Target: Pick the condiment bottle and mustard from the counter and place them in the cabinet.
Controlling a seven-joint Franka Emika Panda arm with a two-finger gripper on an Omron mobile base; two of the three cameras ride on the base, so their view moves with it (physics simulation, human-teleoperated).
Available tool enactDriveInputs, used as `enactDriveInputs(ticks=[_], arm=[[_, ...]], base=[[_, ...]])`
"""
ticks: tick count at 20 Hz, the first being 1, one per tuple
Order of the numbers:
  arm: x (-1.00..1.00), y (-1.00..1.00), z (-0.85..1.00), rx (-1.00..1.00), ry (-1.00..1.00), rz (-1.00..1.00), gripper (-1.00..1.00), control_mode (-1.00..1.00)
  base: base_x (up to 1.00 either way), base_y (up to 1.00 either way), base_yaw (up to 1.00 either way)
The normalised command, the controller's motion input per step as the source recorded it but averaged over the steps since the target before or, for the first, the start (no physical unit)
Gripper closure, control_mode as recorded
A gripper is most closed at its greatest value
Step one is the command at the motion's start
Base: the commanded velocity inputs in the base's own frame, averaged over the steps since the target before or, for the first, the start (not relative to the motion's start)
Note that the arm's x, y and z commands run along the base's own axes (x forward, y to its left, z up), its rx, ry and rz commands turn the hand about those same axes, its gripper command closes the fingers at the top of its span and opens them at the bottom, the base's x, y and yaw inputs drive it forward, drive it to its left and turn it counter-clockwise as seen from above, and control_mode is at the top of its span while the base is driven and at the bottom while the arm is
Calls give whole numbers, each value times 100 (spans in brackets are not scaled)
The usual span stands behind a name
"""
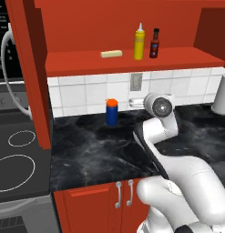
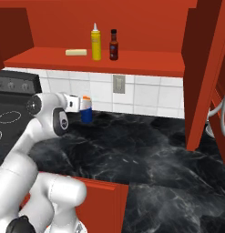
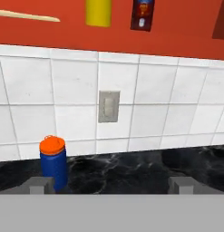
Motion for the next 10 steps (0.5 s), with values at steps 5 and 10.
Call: enactDriveInputs(ticks=[5, 10], arm=[[-38, -9, -21, 0, -2, -1, -100, -100], [0, -1, 0, 1, 0, 0, -100, -100]], base=[[0, 0, 0], [0, 0, 0]])
